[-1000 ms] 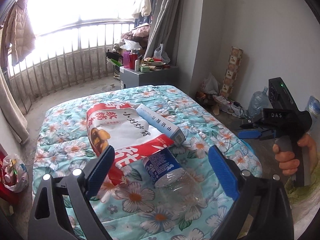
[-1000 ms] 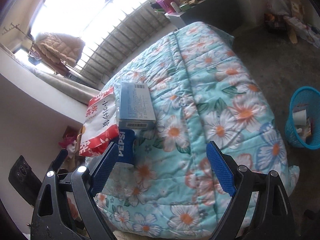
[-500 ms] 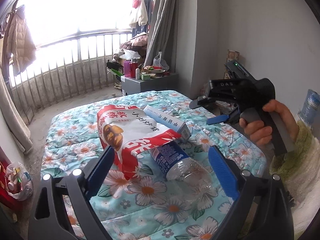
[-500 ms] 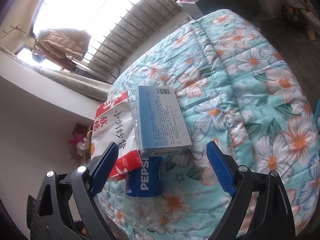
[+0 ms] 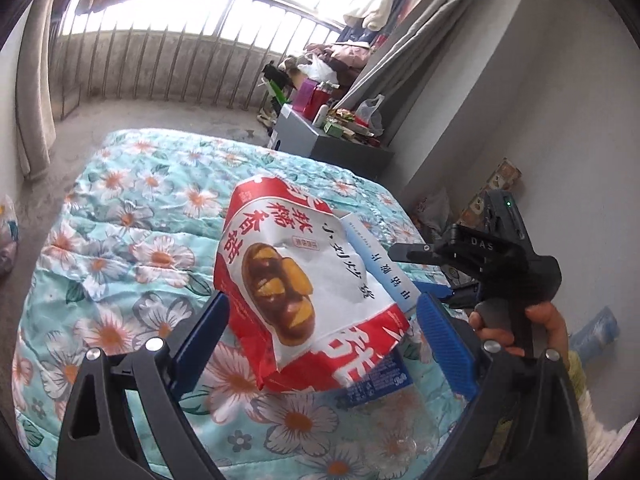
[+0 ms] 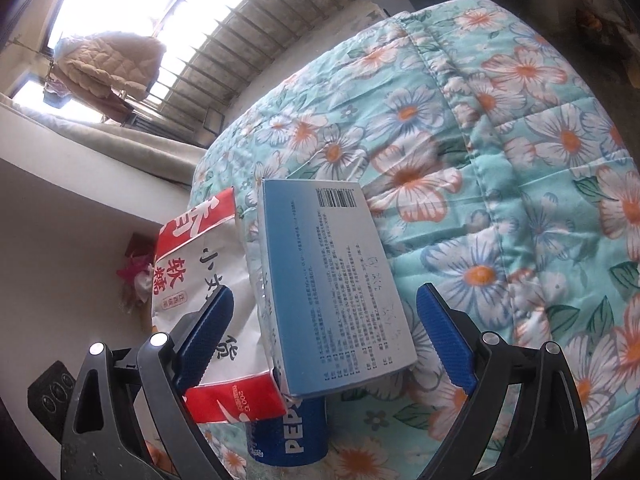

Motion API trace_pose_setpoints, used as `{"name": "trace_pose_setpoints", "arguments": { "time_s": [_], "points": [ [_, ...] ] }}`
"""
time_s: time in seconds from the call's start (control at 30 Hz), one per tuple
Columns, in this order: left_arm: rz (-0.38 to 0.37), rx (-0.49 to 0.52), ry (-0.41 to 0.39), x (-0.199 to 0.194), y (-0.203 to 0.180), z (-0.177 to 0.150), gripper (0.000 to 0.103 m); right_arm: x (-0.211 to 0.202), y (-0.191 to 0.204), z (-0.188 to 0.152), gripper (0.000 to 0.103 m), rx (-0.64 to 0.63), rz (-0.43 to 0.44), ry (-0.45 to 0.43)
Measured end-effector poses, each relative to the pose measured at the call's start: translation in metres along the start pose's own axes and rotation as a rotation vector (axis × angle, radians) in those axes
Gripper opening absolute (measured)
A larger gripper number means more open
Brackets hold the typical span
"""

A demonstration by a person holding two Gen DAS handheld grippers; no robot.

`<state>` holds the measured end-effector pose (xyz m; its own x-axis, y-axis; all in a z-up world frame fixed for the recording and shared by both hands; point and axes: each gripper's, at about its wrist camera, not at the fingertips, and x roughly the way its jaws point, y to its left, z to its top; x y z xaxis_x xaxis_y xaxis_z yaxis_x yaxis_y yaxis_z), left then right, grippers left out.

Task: Collect trash
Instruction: 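Grasp the blue-and-white box with the right tool while the left tool grasps the red-and-white snack bag, then lift the box and snack bag off the bed with both tools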

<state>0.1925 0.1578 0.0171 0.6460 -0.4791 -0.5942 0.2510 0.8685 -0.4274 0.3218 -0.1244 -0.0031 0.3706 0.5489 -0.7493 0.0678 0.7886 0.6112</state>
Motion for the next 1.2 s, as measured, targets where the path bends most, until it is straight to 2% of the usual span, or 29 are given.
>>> {"name": "trace_pose_setpoints", "arguments": {
  "time_s": [0.23,0.3,0.4,0.57,0.63,0.8,1.0,1.2],
  "points": [
    [-0.004,-0.065,0.049,0.03,0.014,0.005,0.092,0.03,-0.001,0.01,0.09,0.0,-0.021,0.071],
    [0.009,-0.083,0.067,0.037,0.019,0.004,0.084,0.039,-0.002,0.01,0.09,0.009,-0.019,0.09],
    [0.014,-0.13,0.106,0.046,0.035,-0.001,0.08,0.046,-0.006,0.01,0.091,0.024,0.019,0.111],
    [-0.05,-0.23,0.13,0.045,0.063,-0.011,0.076,0.044,-0.014,0.008,0.078,0.035,0.071,0.117],
    [-0.069,-0.251,0.123,0.04,0.071,-0.013,0.072,0.04,-0.02,0.006,0.077,0.052,0.099,0.116],
    [-0.12,-0.31,0.099,0.022,0.089,-0.017,0.052,0.026,-0.034,0.001,0.076,0.077,0.145,0.101],
    [-0.112,-0.344,0.093,0.009,0.102,-0.025,0.029,0.008,-0.052,-0.011,0.076,0.123,0.203,0.087],
    [-0.12,-0.386,0.097,0.003,0.112,-0.036,0.023,-0.015,-0.07,-0.028,0.075,0.149,0.235,0.066]
  ]
}}
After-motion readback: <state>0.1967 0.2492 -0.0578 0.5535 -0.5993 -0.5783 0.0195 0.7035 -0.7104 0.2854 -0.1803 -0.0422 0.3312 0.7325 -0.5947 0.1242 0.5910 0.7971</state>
